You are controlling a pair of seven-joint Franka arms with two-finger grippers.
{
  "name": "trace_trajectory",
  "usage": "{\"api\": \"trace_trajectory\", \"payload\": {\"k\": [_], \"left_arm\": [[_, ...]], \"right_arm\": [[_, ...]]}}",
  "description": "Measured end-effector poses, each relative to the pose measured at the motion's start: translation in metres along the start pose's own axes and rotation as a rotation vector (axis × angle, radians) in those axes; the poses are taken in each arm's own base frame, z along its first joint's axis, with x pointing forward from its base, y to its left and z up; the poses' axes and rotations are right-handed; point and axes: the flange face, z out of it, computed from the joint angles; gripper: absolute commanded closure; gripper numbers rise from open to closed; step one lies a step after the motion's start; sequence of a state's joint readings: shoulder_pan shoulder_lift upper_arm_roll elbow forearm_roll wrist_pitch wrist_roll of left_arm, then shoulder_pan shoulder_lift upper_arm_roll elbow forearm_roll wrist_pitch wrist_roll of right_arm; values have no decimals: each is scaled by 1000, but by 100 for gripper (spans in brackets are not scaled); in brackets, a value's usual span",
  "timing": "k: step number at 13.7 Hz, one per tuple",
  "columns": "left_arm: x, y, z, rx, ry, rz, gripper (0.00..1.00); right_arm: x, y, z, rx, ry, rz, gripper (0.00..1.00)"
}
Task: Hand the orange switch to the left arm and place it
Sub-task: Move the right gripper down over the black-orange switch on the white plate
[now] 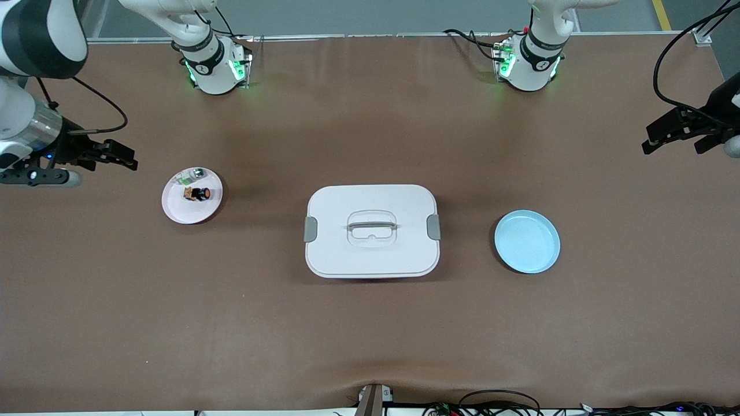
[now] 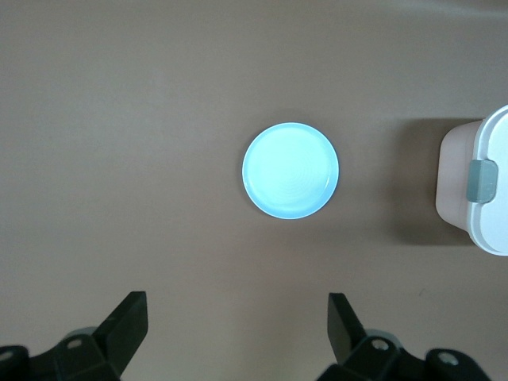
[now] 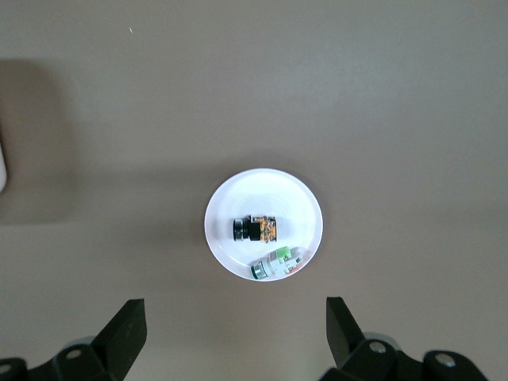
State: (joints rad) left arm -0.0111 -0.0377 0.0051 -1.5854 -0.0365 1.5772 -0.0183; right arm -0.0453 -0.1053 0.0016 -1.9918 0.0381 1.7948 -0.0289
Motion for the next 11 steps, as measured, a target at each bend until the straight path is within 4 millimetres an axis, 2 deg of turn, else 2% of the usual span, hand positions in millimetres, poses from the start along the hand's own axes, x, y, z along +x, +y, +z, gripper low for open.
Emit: {"api": "trace_trajectory", "payload": {"k": [4,8,11], "left_arm": [[0,0,0,0,0,0,0],[0,0,0,0,0,0,0],[0,0,0,0,0,0,0]], "right_arm": [[-11,5,44,2,11,12,0],[-19,13,102,0,58,31,0],[-26,22,125,0,69,51,0]]}}
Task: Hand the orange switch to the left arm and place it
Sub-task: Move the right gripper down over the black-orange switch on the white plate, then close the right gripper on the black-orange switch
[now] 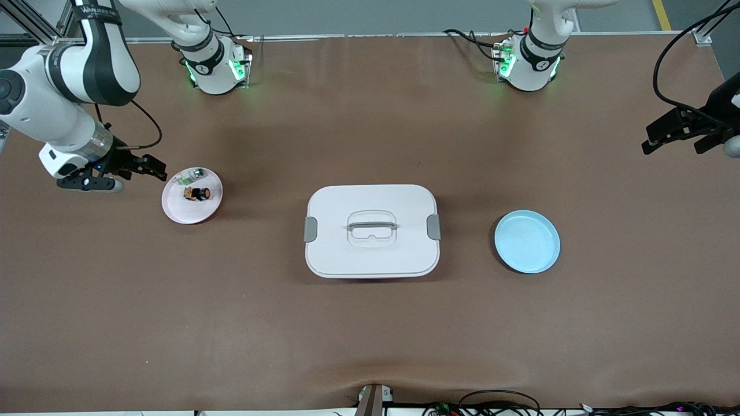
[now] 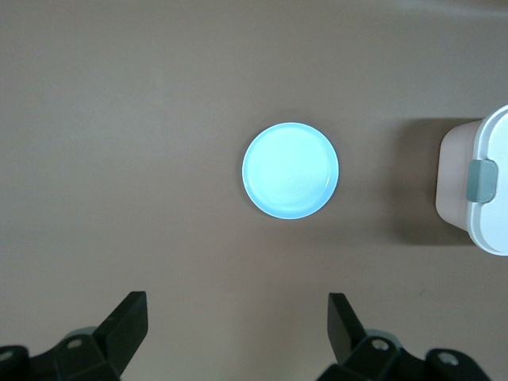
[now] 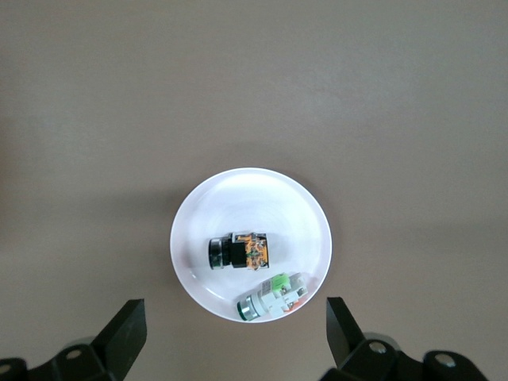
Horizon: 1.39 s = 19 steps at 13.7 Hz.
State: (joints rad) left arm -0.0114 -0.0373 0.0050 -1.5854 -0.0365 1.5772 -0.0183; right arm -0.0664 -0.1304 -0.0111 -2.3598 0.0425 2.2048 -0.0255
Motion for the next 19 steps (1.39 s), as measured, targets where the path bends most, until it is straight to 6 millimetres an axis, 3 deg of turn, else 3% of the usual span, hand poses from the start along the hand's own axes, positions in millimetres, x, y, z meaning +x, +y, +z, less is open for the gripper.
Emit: {"api": "trace_trajectory", "payload": {"k": [3,11,19], "left_arm": [[0,0,0,0,0,0,0],[0,1,0,0,0,1,0],[0,1,0,0,-1,1,0]], "right_arm": [[-5,2,20,0,9,6,0],[-17,6,105,22,7,52,0],[-19,-16,149,11,17,4,0]]}}
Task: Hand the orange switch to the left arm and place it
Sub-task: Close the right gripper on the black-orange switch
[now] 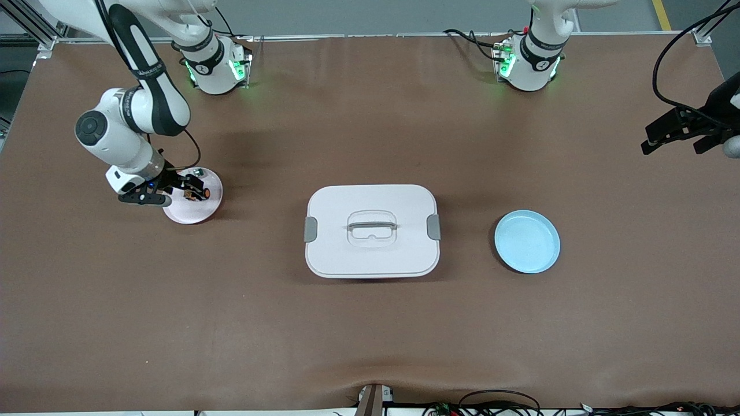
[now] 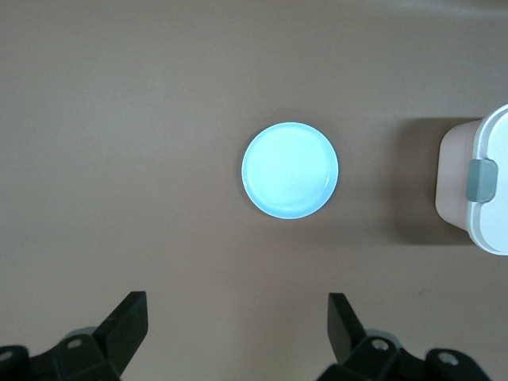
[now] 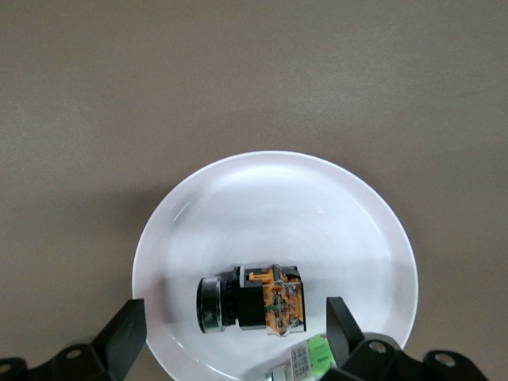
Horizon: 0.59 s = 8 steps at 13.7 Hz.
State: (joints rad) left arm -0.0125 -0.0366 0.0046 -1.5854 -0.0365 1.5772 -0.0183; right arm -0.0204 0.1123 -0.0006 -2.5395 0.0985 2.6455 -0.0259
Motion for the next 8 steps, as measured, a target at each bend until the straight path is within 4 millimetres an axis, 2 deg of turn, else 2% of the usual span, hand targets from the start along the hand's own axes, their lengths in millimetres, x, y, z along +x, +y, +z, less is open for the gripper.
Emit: {"api": "trace_trajectory", "payload": {"k": [8], "left_arm": [[0,0,0,0,0,0,0]], "right_arm": [[-6,2,34,-6,-37,-22,0]]}}
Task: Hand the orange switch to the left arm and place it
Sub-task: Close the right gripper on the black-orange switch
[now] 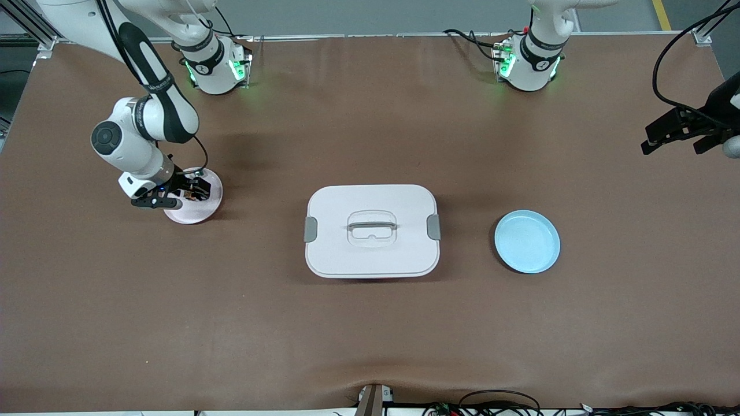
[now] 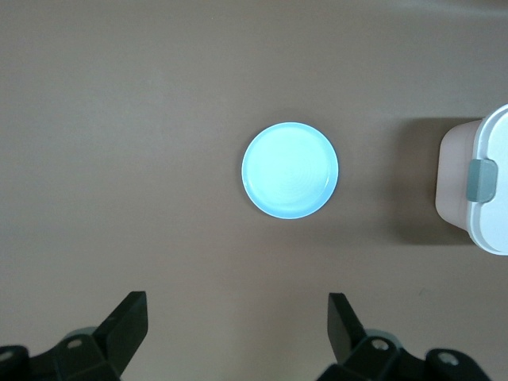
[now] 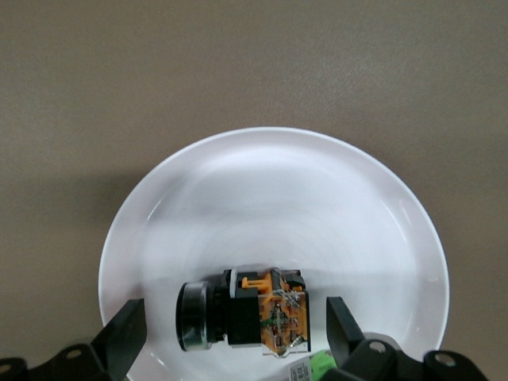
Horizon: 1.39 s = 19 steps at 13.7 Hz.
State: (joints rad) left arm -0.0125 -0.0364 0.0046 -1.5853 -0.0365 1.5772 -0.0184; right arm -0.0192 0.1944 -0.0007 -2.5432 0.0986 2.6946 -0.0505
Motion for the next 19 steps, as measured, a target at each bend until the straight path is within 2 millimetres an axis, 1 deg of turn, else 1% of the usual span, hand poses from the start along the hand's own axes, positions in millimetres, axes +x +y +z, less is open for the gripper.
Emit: {"api": "trace_trajectory", "payload": {"k": [8,11,12,13,14,15,16,19], "left_arm": [[0,0,0,0,0,0,0],[0,0,0,0,0,0,0],[0,0,0,0,0,0,0],[0,0,0,0,0,0,0],[0,0,0,0,0,0,0],[0,0,0,0,0,0,0],[0,0,0,0,0,0,0],[0,0,0,0,0,0,0]], "right_arm": [[-4,1,16,-3,-16,0,0],[-4,1,18,-3,-18,0,1],[-4,1,18,-3,-17,-2,10],[-4,1,18,-3,-15,-4,23],[-4,1,17,-3,-14,-6,42],[-4,1,17,-3,-13,-6,73],[-3,1,17,-3,-13,-6,100],[-3,1,17,-3,-10,-6,100]]}}
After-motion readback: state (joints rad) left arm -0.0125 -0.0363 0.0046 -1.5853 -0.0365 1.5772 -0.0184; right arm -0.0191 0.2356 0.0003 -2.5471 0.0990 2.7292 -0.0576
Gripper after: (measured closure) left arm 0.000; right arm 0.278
